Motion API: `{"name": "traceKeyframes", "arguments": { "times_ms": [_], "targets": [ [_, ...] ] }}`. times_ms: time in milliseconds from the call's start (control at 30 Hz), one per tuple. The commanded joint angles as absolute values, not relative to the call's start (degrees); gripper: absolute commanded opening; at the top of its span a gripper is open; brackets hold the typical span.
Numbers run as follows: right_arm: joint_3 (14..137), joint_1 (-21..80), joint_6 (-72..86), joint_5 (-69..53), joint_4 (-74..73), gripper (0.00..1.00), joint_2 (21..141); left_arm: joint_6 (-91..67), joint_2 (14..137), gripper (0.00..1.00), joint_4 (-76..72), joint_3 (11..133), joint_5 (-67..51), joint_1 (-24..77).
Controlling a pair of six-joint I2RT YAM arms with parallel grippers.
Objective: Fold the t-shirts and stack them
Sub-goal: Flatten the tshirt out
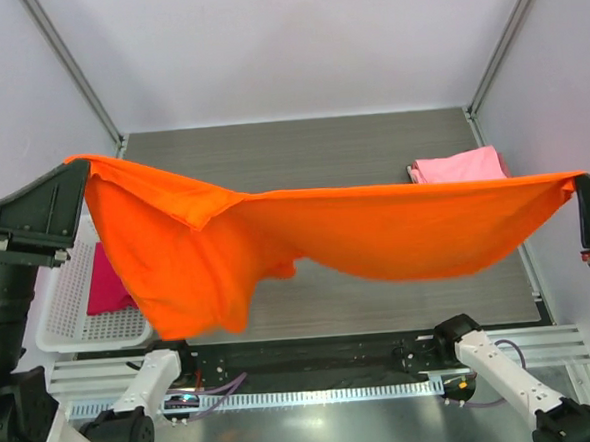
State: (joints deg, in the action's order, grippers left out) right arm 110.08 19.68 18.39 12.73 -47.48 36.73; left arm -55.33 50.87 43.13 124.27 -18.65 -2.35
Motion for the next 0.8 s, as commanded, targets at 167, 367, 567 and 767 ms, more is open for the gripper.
{"name": "traceKeyframes", "arguments": {
  "times_ms": [167, 367, 567, 767],
  "targets": [
    [98.6, 19.4, 18.4, 16.8, -49.1, 0.01, 47.0, -59.6, 59.9, 0.00, 32.4, 112.3, -20.3, -2.5],
    [91.0, 19.4, 20.2, 22.2, -40.9, 0.01, 57.4, -58.2, 68.1, 0.00, 23.4, 100.1, -16.9, -2.5],
    [104.2, 19.2, 21.1, 19.7, -38.5, 0.01, 72.7, -52.9, 85.1, 0.00, 26.1, 118.6, -13.9, -2.7],
    [121.1, 14.2, 22.8, 14.3, -39.1, 0.01, 85.3, -54.4, 100.6, 0.00, 27.3, 146.8, -15.7, -7.0]
  ]
}}
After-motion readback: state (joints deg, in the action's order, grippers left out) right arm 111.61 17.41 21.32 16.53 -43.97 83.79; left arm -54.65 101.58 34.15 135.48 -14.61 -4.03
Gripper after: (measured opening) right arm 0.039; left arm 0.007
